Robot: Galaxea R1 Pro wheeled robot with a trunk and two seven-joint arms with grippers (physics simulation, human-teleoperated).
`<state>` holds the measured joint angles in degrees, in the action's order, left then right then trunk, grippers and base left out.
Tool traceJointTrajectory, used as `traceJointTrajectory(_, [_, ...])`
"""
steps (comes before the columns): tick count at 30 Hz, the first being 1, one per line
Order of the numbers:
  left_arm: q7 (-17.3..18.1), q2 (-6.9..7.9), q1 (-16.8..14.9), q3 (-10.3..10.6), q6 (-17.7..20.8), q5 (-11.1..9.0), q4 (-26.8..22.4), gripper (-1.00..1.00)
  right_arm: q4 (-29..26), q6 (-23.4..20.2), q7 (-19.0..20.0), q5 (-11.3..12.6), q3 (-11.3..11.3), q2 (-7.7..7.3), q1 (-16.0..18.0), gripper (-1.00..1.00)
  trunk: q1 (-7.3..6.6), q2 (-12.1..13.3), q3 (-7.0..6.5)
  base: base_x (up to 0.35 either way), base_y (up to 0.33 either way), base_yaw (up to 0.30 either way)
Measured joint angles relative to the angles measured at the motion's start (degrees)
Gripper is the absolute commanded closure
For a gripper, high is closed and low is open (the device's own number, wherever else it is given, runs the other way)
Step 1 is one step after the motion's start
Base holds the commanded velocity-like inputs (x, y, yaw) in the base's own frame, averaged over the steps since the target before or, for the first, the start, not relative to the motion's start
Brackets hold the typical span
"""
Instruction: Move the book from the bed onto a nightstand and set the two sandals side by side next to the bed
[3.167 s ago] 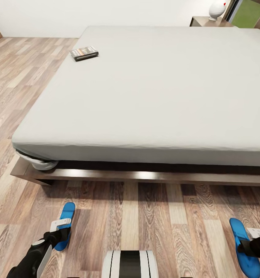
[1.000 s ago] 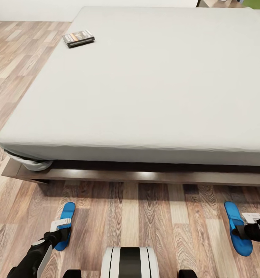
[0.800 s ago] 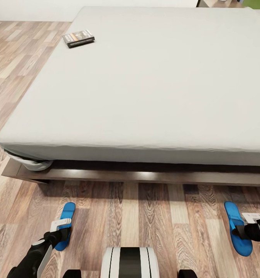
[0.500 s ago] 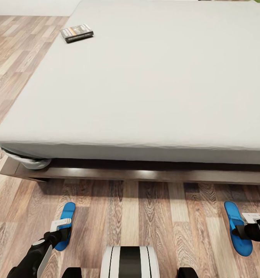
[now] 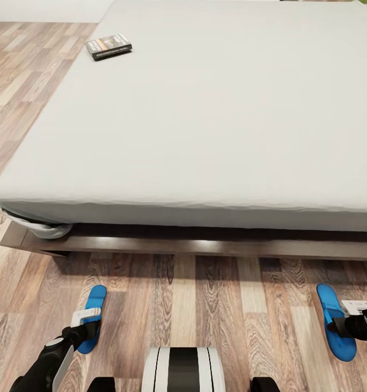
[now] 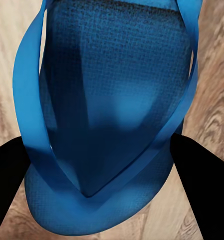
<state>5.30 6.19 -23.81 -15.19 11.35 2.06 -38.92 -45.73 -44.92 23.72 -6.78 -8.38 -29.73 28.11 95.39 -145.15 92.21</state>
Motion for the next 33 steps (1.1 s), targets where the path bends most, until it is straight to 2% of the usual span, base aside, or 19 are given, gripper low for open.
traceJointTrajectory(6, [0.0,0.00,0.0,0.0,-0.2,0.0,0.0,1.00,0.0,0.0,0.0,0.0,0.0,0.00,0.0,1.00,0.00,0.0,0.00,0.000,0.000,0.000])
traceJointTrajectory(10, [0.0,0.00,0.1,-0.1,-4.8,-0.1,0.2,1.00,0.0,0.0,0.0,0.0,0.0,0.00,0.0,1.00,0.00,0.0,0.00,0.000,0.000,0.000])
traceJointTrajectory(14, [0.0,0.02,0.1,0.0,-6.5,-0.1,1.0,1.00,0.1,0.0,0.0,0.0,0.0,0.00,0.0,1.00,-0.02,0.0,-0.01,0.000,0.000,0.000])
traceJointTrajectory(33, [0.1,0.06,0.1,0.1,-6.8,-0.2,0.6,1.00,0.1,0.0,0.0,0.0,0.0,0.00,0.0,1.00,0.01,0.0,0.44,0.000,0.000,0.000])
